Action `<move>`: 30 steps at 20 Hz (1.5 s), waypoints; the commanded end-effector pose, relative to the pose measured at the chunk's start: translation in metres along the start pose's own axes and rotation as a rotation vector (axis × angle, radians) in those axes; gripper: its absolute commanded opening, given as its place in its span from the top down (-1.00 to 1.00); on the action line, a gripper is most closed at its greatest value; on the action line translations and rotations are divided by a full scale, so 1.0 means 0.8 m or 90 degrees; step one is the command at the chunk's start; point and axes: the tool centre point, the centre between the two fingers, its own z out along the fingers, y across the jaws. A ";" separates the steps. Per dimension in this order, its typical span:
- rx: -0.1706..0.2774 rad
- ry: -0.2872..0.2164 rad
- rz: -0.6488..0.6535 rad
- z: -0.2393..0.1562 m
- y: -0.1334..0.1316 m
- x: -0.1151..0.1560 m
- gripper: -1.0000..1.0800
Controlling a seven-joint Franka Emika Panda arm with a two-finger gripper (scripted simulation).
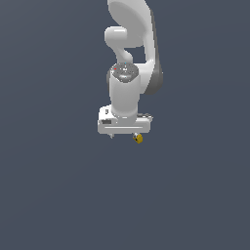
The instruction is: Pick up the object and move it to a goal position.
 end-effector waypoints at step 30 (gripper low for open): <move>0.016 -0.005 -0.417 0.100 -0.099 -0.089 -0.92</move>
